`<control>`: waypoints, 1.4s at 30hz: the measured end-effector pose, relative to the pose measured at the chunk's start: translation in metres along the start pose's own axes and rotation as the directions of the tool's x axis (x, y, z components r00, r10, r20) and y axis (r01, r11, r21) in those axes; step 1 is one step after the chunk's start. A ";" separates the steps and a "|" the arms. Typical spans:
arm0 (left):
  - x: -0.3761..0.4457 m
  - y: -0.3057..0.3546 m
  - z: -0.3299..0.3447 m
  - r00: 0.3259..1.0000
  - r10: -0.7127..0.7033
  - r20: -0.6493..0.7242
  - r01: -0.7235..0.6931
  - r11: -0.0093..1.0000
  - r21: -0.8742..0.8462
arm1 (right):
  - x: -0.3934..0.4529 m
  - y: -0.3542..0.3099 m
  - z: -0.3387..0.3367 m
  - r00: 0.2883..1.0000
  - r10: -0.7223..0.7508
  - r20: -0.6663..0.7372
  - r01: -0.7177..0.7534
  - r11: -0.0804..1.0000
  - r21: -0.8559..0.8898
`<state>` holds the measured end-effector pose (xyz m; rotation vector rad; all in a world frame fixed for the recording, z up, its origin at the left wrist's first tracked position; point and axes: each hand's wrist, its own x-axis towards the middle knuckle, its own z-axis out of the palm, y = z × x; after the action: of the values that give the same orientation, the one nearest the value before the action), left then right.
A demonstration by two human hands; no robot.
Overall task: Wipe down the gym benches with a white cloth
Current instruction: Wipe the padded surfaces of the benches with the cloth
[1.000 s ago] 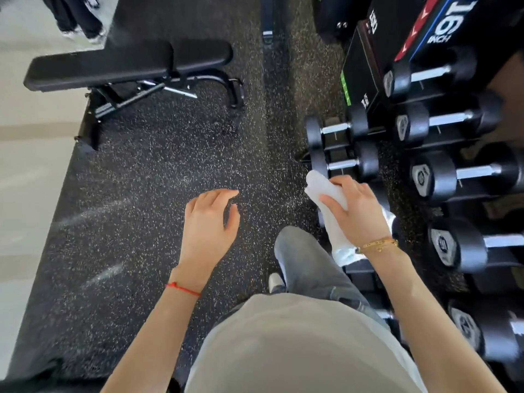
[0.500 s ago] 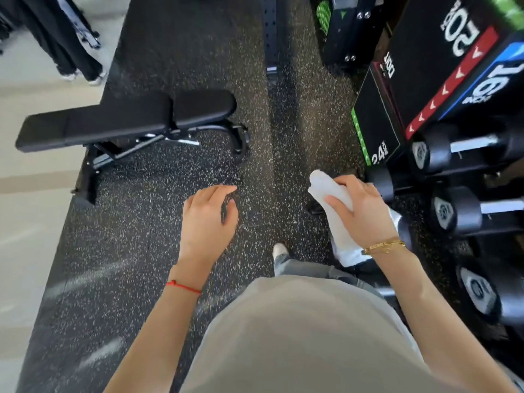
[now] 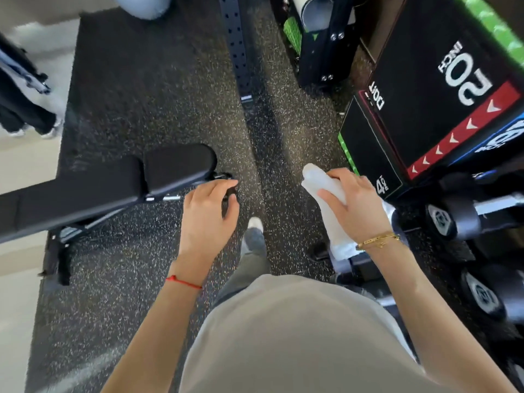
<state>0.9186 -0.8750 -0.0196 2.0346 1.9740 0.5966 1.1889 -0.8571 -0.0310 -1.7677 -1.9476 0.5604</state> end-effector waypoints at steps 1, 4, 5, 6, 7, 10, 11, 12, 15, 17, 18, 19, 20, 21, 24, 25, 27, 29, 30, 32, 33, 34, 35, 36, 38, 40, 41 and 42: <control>0.027 -0.005 0.001 1.000 0.020 0.001 -0.020 1.000 -0.007 | 0.021 -0.001 0.003 1.000 0.024 -0.010 -0.024 1.000 0.002; 0.109 -0.017 0.002 0.996 0.093 0.006 -0.093 0.996 -0.001 | 0.084 -0.005 0.009 0.995 0.090 -0.043 -0.090 0.996 0.008; 0.137 -0.020 0.002 0.993 0.121 0.010 -0.121 0.993 -0.001 | 0.104 -0.007 0.010 0.992 0.110 -0.059 -0.110 0.994 0.010; 0.165 -0.022 0.003 0.988 0.153 0.012 -0.153 0.988 -0.001 | 0.124 -0.007 0.010 0.989 0.126 -0.078 -0.125 0.992 0.011; 0.193 -0.024 0.004 0.982 0.186 0.014 -0.186 0.982 -0.002 | 0.142 -0.007 0.009 0.985 0.146 -0.097 -0.145 0.989 0.017; 0.270 -0.020 0.009 0.957 0.285 0.053 -0.285 0.958 -0.002 | 0.188 -0.005 0.006 0.965 0.217 -0.146 -0.215 0.976 0.034; 0.301 -0.016 0.014 0.946 0.314 0.079 -0.314 0.949 -0.012 | 0.206 -0.001 0.003 0.951 0.262 -0.167 -0.259 0.965 0.042; 0.321 -0.012 0.018 0.937 0.336 0.092 -0.336 0.942 -0.018 | 0.216 0.002 0.001 0.940 0.289 -0.181 -0.285 0.957 0.050; 0.379 0.007 0.031 0.906 0.403 0.132 -0.399 0.915 -0.057 | 0.248 0.017 -0.007 0.904 0.361 -0.227 -0.354 0.932 0.073; 0.420 0.024 0.046 0.879 0.448 0.165 -0.440 0.894 -0.086 | 0.274 0.032 -0.014 0.873 0.407 -0.267 -0.401 0.913 0.082; 0.440 0.035 0.055 0.862 0.474 0.178 -0.463 0.880 -0.100 | 0.287 0.041 -0.018 0.858 0.427 -0.285 -0.421 0.903 0.085; 0.460 0.047 0.065 0.845 0.502 0.186 -0.489 0.865 -0.116 | 0.300 0.051 -0.023 0.843 0.444 -0.303 -0.439 0.894 0.088; 0.480 0.059 0.074 0.828 0.528 0.191 -0.512 0.849 -0.130 | 0.314 0.062 -0.029 0.828 0.460 -0.321 -0.456 0.885 0.092; 0.499 0.073 0.085 0.814 0.547 0.194 -0.528 0.837 -0.146 | 0.328 0.074 -0.036 0.813 0.473 -0.338 -0.472 0.877 0.092; 0.557 0.120 0.119 0.769 0.608 0.196 -0.577 0.793 -0.197 | 0.372 0.113 -0.063 0.779 0.493 -0.387 -0.502 0.861 0.086; 0.576 0.138 0.130 0.755 0.626 0.196 -0.594 0.779 -0.201 | 0.387 0.127 -0.074 0.768 0.498 -0.403 -0.508 0.857 0.089; 0.614 0.176 0.151 0.730 0.656 0.190 -0.624 0.754 -0.205 | 0.419 0.157 -0.100 0.745 0.509 -0.431 -0.525 0.846 0.093; 0.650 0.216 0.169 0.703 0.688 0.181 -0.653 0.725 -0.219 | 0.448 0.188 -0.127 0.720 0.522 -0.459 -0.547 0.832 0.088; 0.666 0.235 0.178 0.683 0.708 0.177 -0.672 0.705 -0.227 | 0.462 0.203 -0.140 0.708 0.520 -0.478 -0.554 0.828 0.079; 0.698 0.270 0.196 0.649 0.741 0.175 -0.700 0.671 -0.244 | 0.490 0.234 -0.164 0.691 0.512 -0.510 -0.569 0.821 0.053; 0.712 0.286 0.205 0.634 0.752 0.177 -0.709 0.658 -0.254 | 0.504 0.249 -0.175 0.682 0.510 -0.524 -0.579 0.814 0.039; 0.725 0.301 0.212 0.620 0.763 0.182 -0.716 0.645 -0.266 | 0.517 0.263 -0.185 0.669 0.514 -0.536 -0.593 0.804 0.031; 0.737 0.315 0.219 0.601 0.777 0.188 -0.726 0.629 -0.278 | 0.530 0.278 -0.194 0.654 0.524 -0.545 -0.610 0.792 0.028; 0.749 0.329 0.226 0.581 0.791 0.192 -0.737 0.611 -0.288 | 0.542 0.292 -0.203 0.643 0.534 -0.549 -0.626 0.779 0.026; 0.772 0.353 0.239 0.549 0.811 0.202 -0.750 0.585 -0.309 | 0.564 0.321 -0.216 0.623 0.553 -0.552 -0.657 0.753 0.013; 0.792 0.373 0.252 0.519 0.827 0.216 -0.759 0.562 -0.330 | 0.582 0.347 -0.225 0.590 0.584 -0.558 -0.703 0.711 0.001; 0.802 0.382 0.258 0.501 0.837 0.221 -0.764 0.548 -0.340 | 0.591 0.359 -0.228 0.569 0.599 -0.563 -0.726 0.687 -0.003; 0.812 0.390 0.265 0.483 0.846 0.226 -0.770 0.533 -0.351 | 0.599 0.369 -0.230 0.549 0.612 -0.570 -0.747 0.665 -0.005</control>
<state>1.3875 -0.0620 0.0175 2.6242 0.5730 0.4739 1.5750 -0.2257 -0.0212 -2.5237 -0.9073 0.0070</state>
